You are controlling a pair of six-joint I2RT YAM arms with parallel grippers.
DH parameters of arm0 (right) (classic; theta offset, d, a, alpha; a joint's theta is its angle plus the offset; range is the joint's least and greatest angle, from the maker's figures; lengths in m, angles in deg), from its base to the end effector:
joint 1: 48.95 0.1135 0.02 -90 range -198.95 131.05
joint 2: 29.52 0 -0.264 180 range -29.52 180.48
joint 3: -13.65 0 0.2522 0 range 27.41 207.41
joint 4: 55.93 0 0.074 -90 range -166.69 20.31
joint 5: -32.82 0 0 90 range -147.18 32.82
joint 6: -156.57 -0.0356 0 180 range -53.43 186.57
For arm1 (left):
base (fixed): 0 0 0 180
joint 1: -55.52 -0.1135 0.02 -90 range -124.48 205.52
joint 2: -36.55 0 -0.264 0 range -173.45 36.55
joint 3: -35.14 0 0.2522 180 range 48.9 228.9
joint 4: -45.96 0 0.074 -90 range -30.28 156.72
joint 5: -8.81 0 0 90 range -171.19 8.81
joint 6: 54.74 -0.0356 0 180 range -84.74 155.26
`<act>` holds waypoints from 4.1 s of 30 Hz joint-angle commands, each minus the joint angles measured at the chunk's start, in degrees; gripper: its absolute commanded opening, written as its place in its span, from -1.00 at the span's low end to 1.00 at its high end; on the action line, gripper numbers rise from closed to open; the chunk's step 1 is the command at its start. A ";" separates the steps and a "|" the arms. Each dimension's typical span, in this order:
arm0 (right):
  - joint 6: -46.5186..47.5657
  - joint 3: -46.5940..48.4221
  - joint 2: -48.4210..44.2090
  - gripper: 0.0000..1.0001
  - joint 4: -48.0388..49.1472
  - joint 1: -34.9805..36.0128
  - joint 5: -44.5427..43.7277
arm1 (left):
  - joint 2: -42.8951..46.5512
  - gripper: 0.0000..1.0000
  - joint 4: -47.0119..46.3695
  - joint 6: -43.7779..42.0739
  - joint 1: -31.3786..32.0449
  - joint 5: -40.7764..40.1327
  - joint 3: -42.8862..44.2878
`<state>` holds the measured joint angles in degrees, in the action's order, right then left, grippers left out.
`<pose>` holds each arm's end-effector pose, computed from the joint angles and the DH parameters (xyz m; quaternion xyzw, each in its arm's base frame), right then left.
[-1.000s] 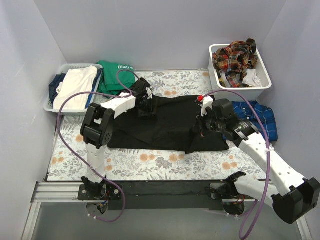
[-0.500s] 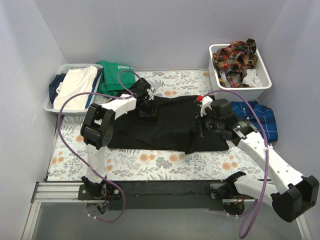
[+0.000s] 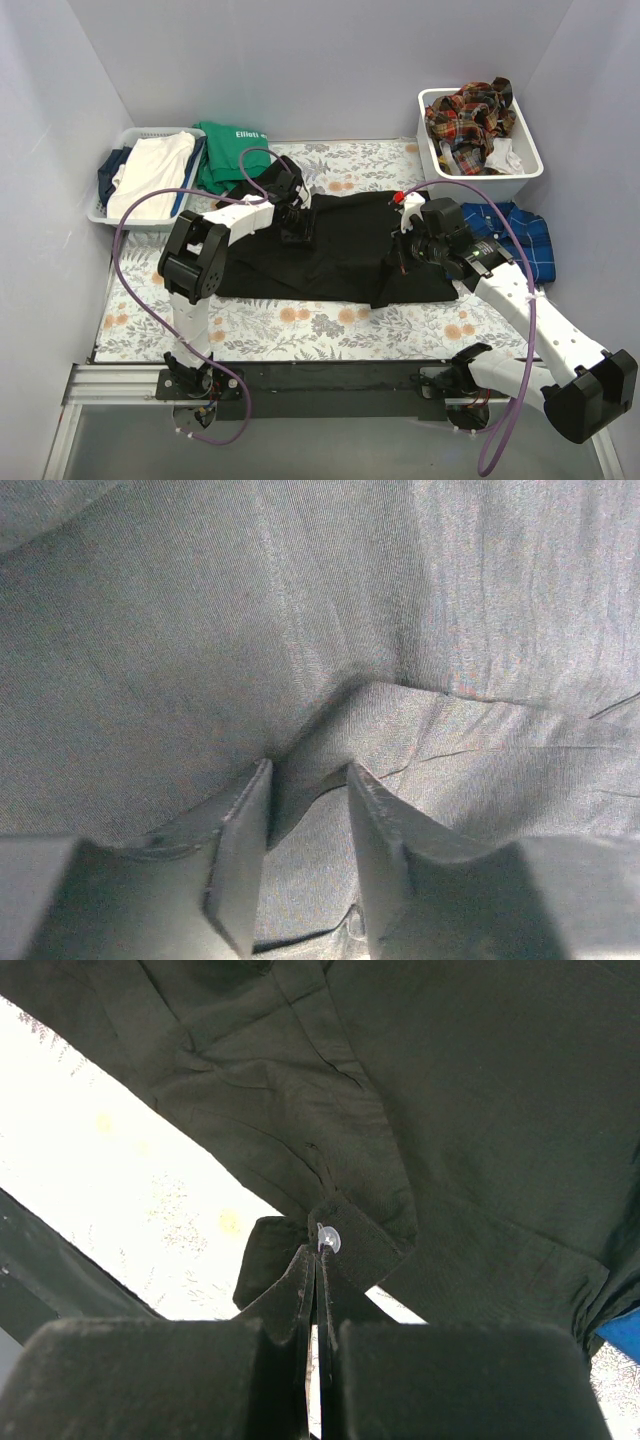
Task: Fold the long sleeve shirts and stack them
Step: Fold the shirt
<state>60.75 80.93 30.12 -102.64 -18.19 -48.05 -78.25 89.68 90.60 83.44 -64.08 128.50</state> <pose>0.1873 0.1180 0.3060 -0.2277 0.8714 0.2027 0.3844 0.3581 -0.2016 0.1629 -0.1978 0.9458 -0.2499 0.0625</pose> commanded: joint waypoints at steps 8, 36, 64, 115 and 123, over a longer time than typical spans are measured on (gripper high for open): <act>-1.03 -0.78 -0.40 -0.97 1.40 -0.09 -3.14 | 3.26 -1.00 2.39 0.30 0.47 -4.88 3.99; 1.34 0.18 7.68 -0.97 10.10 -5.01 -21.17 | 8.28 -1.00 0.98 3.64 -0.59 -12.18 0.57; -4.72 0.98 15.41 0.50 6.23 -12.66 -6.76 | 6.26 -0.01 1.77 5.31 -1.38 -19.65 6.10; -18.87 -15.10 19.64 0.27 -10.91 -0.71 5.64 | 26.47 0.03 20.31 16.48 -21.15 -12.62 -29.58; -21.42 -17.24 14.90 0.26 -13.18 1.84 3.90 | 33.14 0.04 24.18 16.83 -22.29 -12.10 -32.49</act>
<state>40.64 63.90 46.18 -108.74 -17.60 -40.84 -49.88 110.37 107.32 62.31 -75.08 96.26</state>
